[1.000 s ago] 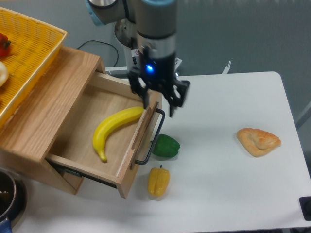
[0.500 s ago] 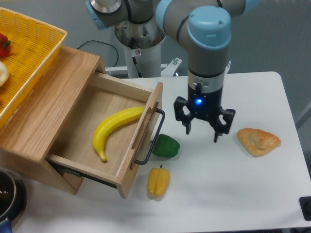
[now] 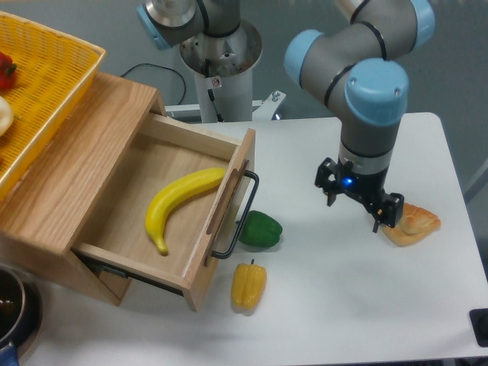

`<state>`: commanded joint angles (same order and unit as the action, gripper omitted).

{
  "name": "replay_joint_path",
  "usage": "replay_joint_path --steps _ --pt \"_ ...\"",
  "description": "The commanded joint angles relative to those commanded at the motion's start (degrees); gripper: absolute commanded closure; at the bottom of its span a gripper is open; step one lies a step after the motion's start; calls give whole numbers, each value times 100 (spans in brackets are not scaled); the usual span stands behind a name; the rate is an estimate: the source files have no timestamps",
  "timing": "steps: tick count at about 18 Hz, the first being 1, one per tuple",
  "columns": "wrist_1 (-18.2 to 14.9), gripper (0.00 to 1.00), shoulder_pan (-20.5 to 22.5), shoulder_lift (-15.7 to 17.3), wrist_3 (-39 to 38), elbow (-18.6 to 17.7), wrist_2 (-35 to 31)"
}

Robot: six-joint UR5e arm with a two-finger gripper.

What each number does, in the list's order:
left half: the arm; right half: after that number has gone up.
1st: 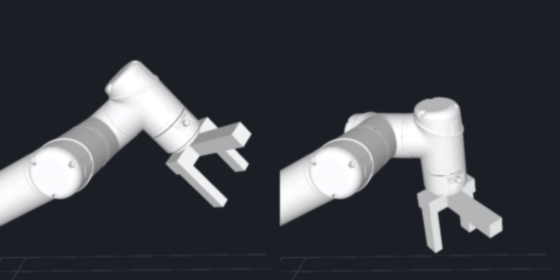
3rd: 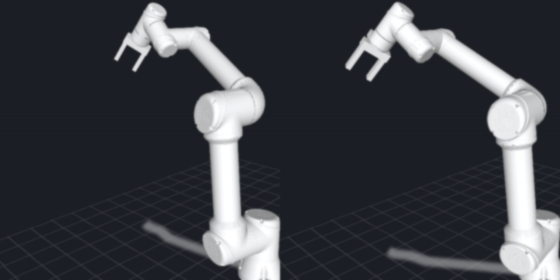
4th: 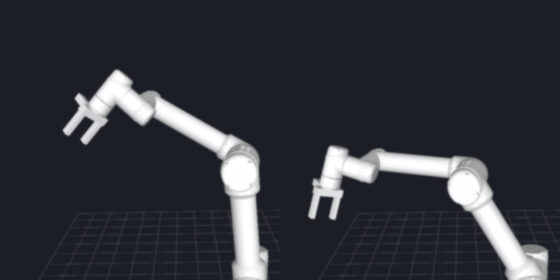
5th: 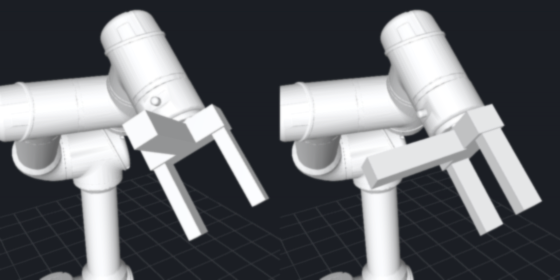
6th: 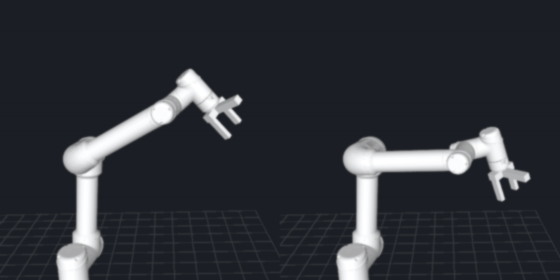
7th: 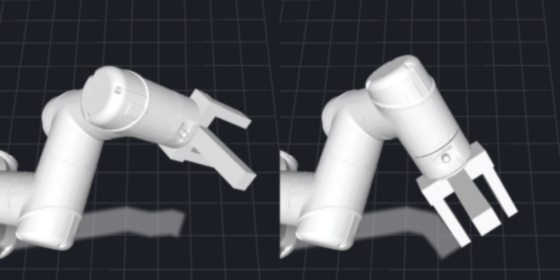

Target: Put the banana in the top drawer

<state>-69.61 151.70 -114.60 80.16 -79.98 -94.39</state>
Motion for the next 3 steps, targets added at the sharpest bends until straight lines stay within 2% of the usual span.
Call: replay_joint_path --steps 3 --pt "-193 0 0 -97 0 140 -9"
